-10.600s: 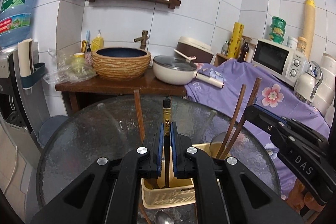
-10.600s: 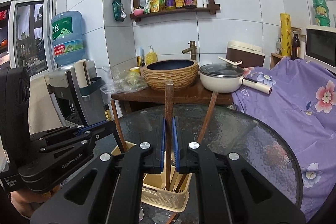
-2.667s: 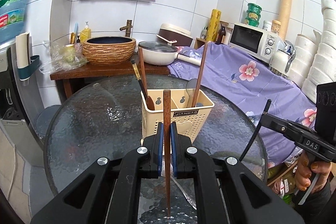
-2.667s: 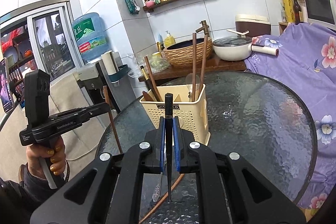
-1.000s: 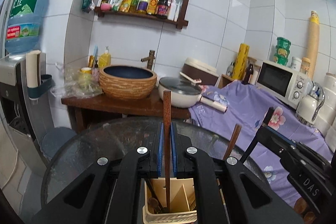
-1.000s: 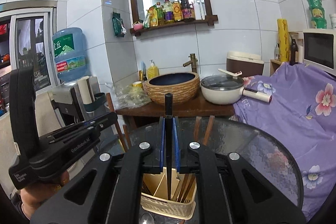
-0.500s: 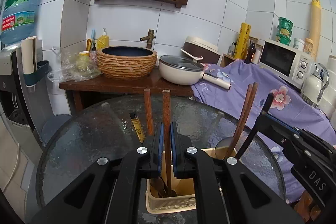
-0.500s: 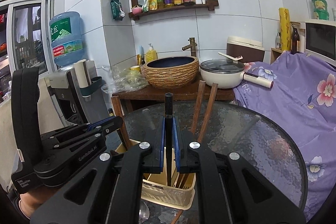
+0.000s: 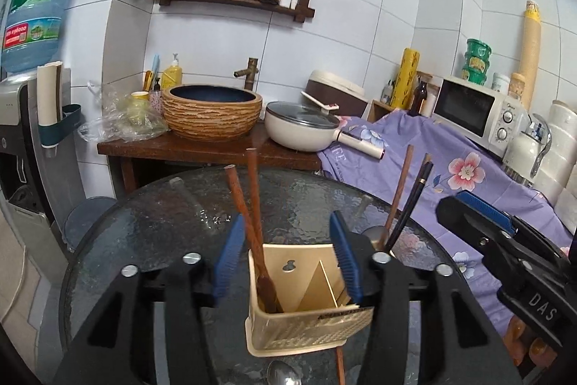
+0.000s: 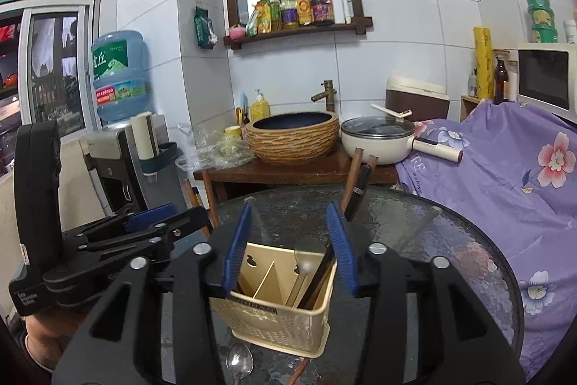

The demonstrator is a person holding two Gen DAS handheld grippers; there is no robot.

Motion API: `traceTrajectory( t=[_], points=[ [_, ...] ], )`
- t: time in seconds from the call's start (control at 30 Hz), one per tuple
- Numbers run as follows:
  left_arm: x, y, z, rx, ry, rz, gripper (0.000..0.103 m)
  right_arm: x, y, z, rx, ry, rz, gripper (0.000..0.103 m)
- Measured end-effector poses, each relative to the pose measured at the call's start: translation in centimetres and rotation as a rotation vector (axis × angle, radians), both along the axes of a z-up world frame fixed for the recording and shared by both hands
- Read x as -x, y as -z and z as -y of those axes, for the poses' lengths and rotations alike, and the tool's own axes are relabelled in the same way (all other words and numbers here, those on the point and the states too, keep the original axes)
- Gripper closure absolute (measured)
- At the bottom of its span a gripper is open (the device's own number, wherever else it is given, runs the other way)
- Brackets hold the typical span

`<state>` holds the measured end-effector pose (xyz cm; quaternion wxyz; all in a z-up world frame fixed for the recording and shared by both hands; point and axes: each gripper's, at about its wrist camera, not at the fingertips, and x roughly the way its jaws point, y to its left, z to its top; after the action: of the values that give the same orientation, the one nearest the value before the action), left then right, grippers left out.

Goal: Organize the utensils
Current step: 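Move left tool down to the silver spoon while right tool reaches a brown chopstick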

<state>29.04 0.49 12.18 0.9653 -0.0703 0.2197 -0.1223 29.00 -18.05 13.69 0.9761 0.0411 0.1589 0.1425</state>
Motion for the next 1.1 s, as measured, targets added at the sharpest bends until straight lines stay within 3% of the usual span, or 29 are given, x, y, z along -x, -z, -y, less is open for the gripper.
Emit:
traceTrajectory(
  t=[0.07, 0.27, 0.53, 0.67, 0.9, 1.1],
  points=[
    [1.3, 0.3, -0.4, -0.015, -0.011, 0.012, 0.041, 1.1, 0.6, 0.4, -0.006, 0.017, -0.026, 0.058],
    [3.4, 2.9, -1.3, -0.067, -0.038, -0.027, 0.033, 3.8, 3.8, 0.7, 0.025, 0.022, -0.109, 0.058],
    [3.0, 9.8, -1.5, -0.122, -0.024, -0.242, 0.029, 2.6, 13.2, -0.3, 0.091, 0.005, -0.435, 0.058],
    [2.8, 13.0, -0.9, -0.16, -0.006, -0.332, 0.029, 1.7, 16.7, -0.8, 0.105, 0.016, -0.538, 0.058],
    [2.7, 15.5, -0.8, -0.177, -0.005, -0.391, 0.029, 0.6, 19.1, -1.9, 0.136, 0.029, -0.604, 0.059],
    [2.6, 15.9, -0.8, -0.184, -0.006, -0.401, 0.029, -0.4, 19.3, -3.3, 0.174, 0.046, -0.622, 0.068]
  ],
)
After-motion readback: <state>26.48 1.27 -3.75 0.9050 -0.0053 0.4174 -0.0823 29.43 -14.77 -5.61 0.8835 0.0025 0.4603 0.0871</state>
